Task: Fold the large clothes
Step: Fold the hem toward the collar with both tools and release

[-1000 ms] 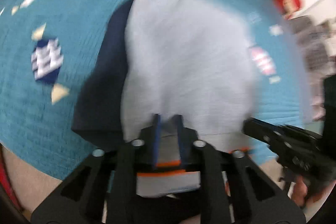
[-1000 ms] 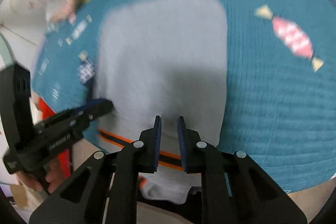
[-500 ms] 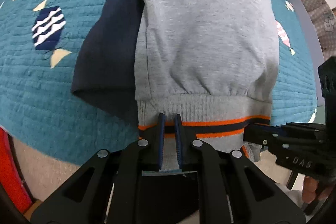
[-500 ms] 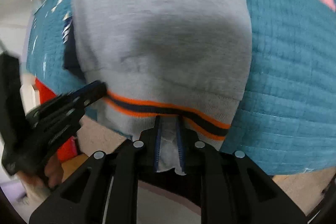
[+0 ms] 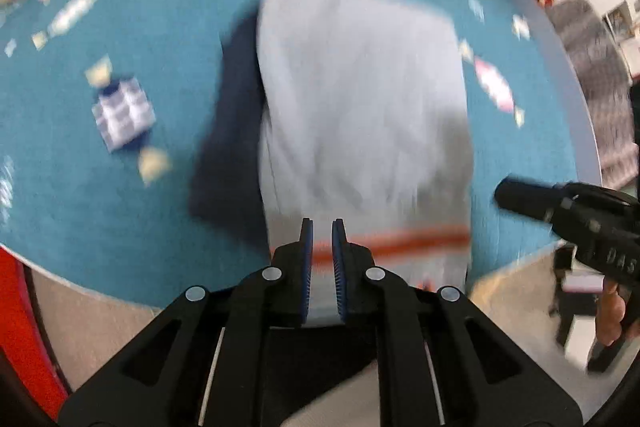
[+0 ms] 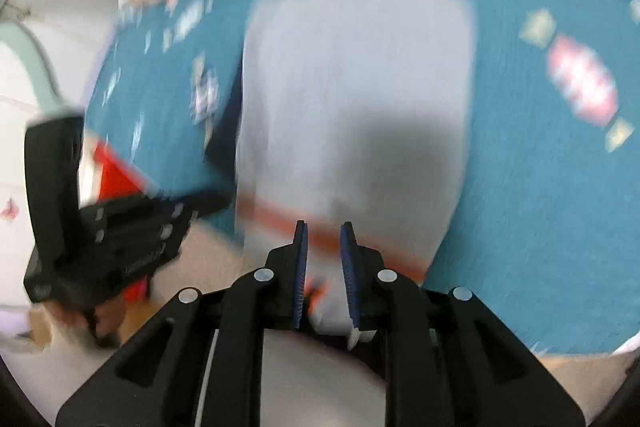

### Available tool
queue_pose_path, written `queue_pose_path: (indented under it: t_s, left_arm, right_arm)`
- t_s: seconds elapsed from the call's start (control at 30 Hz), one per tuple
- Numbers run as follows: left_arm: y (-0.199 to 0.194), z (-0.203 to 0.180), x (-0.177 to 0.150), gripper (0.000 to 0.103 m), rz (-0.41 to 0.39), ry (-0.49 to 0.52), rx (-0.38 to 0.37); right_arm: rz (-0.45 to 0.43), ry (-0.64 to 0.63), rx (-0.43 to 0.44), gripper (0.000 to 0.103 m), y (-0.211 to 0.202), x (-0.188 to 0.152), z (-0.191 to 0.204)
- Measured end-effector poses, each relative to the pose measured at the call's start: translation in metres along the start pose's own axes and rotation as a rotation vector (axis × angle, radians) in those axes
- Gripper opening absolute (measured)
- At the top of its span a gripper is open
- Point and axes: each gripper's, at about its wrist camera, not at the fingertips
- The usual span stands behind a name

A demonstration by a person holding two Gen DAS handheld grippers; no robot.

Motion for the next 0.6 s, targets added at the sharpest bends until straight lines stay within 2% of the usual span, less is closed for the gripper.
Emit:
queue_pose_path:
  t_s: [0.07, 0.1, 0.13, 0.2, 0.27, 0.33, 0.37, 0.43, 0.5, 0.57, 0.6]
  left_arm:
    - [0.004, 0.004, 0.023, 0.012, -0.034, -0.025, 0.021]
    - [0.012, 0.008, 0.041, 0.012, -0.042, -0.053, 0.031]
    - [0.026, 0.012, 0.057, 0.011, -0.024, -0.092, 0.029]
    - [0.066, 0.030, 0.079, 0.011, 0.055, -0.191, 0.074]
    - [0.088, 0.044, 0.085, 0.010, 0.063, -0.214, 0.056]
    - [0.074, 0.040, 0.086, 0.011, 0.054, -0.196, 0.070]
    - [0.068, 0.040, 0.086, 0.011, 0.051, -0.197, 0.067]
    - [0.042, 0.033, 0.094, 0.011, -0.005, -0.170, 0.038]
    - [0.021, 0.022, 0.105, 0.011, -0.069, -0.129, -0.002]
    - [0.021, 0.013, 0.119, 0.010, -0.085, -0.097, -0.058]
    - [0.035, 0.008, 0.132, 0.010, -0.067, -0.080, -0.044]
  right_arm:
    - [-0.002, 0.048, -0.046, 0.017, 0.007, 0.024, -0.005]
    - [0.024, 0.077, -0.024, 0.017, 0.019, 0.038, -0.009]
    - [0.048, 0.092, -0.021, 0.014, 0.035, 0.049, -0.011]
    - [0.140, 0.142, -0.064, 0.013, 0.086, 0.069, -0.026]
    - [0.148, 0.150, -0.057, 0.009, 0.100, 0.074, -0.034]
    - [0.159, 0.105, -0.094, 0.012, 0.084, 0.077, -0.020]
    - [0.148, 0.104, -0.068, 0.012, 0.076, 0.076, -0.016]
    - [0.092, 0.086, 0.027, 0.012, 0.049, 0.081, -0.016]
    - [0.056, 0.085, 0.039, 0.015, 0.035, 0.090, -0.015]
    - [0.071, 0.110, 0.024, 0.014, 0.058, 0.110, -0.020]
    - [0.097, 0.131, -0.002, 0.012, 0.076, 0.112, -0.031]
Point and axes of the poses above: each gripper's, at about its wrist camera, not at the fingertips, and y roughly the way its jaws point, z to its left, x to its top, and after that the axes turned 12 degrees about z, right-handed
